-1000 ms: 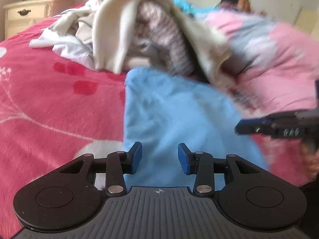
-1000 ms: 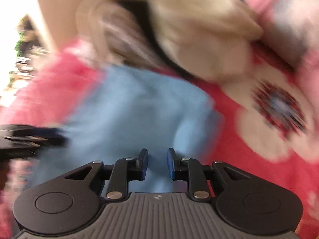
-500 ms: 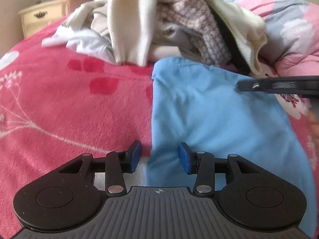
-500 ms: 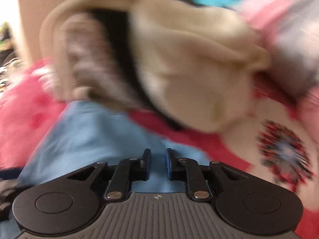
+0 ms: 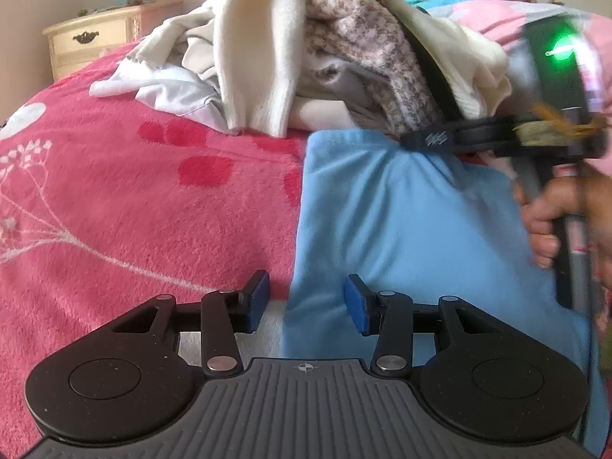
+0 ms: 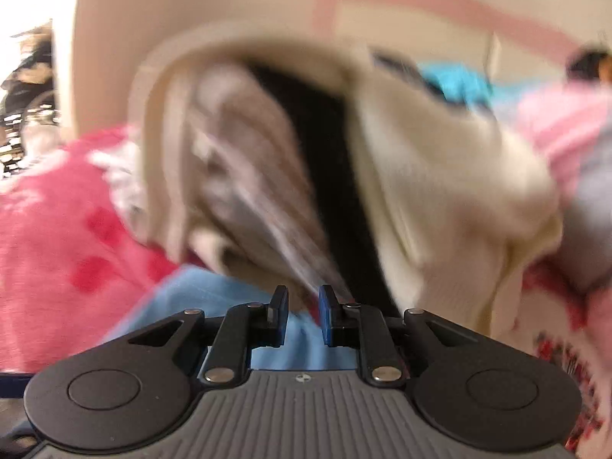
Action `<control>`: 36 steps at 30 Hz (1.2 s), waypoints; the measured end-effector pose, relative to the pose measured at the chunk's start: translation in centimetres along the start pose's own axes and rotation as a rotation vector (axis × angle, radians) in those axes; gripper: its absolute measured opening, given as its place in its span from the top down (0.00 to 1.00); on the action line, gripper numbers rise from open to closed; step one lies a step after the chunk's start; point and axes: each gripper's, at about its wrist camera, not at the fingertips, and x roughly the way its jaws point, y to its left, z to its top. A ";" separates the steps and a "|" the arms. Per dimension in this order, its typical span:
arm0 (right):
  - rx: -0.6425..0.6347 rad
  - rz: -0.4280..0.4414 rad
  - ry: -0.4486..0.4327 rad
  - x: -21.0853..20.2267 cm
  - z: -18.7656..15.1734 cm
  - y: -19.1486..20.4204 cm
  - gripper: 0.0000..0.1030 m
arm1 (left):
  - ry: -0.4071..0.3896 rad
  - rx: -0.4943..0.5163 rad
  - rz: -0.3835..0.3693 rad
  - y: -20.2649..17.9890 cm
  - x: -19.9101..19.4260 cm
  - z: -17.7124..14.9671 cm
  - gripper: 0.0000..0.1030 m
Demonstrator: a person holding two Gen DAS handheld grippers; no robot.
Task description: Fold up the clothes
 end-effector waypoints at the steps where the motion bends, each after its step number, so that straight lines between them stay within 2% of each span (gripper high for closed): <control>1: -0.013 0.058 0.016 0.4 0.1 0.5 0.82 | -0.002 -0.009 -0.003 0.1 0.0 0.0 0.57; 4: -0.053 0.233 0.065 1.5 0.5 1.9 0.82 | -0.009 -0.013 -0.007 0.2 0.0 -0.1 0.57; 6: -0.049 0.271 0.126 4.3 0.2 2.4 0.82 | -0.012 -0.006 -0.007 0.2 -0.1 -0.2 0.57; 9: 0.146 0.233 0.144 5.7 0.3 0.0 0.84 | -0.009 -0.010 -0.009 0.3 -0.2 -0.2 0.57; 11: 0.271 0.245 0.105 3.2 0.7 -2.6 0.82 | -0.004 -0.007 -0.013 0.3 -0.2 -0.1 0.57; 16: 0.301 0.279 0.146 -6.9 1.7 -7.9 0.81 | -0.002 -0.011 -0.033 0.6 -0.3 -0.1 0.57; 18: 0.313 0.292 0.162 -10.9 2.1 -10.0 0.73 | -0.001 -0.022 -0.041 0.8 -0.4 0.0 0.56; 19: 0.318 0.299 0.170 -12.9 2.3 -11.1 0.64 | -0.001 -0.031 -0.046 0.9 -0.4 0.1 0.56; 20: 0.329 0.310 0.217 -12.5 3.2 -10.1 0.59 | 0.001 -0.039 -0.049 0.9 -0.5 0.2 0.56; 22: 0.359 0.336 0.343 -11.4 2.7 -9.2 0.59 | 0.002 -0.046 -0.049 1.0 -0.8 0.3 0.55; 25: 0.398 0.325 0.467 -8.3 -0.3 -7.4 0.59 | -0.005 -0.045 -0.026 1.0 -1.9 0.4 0.54; 28: 0.463 0.241 0.563 -4.9 -4.4 -7.4 0.63 | -0.026 -0.030 0.005 1.2 -3.5 0.4 0.52; 30: 0.581 0.253 0.532 -5.7 -4.9 -8.1 0.61 | -0.037 -0.015 0.033 1.6 -4.8 0.1 0.50; 31: 0.591 0.274 0.504 -6.8 -4.4 -8.2 0.61 | -0.037 -0.009 0.047 1.9 -5.6 -0.2 0.50; 34: 0.531 0.315 0.471 -11.4 -3.2 -7.4 0.61 | -0.033 0.004 0.076 3.0 -7.6 -1.0 0.49; 36: 0.490 0.382 0.520 -14.3 -3.5 -6.3 0.61 | -0.015 0.001 0.070 3.9 -9.0 -1.8 0.49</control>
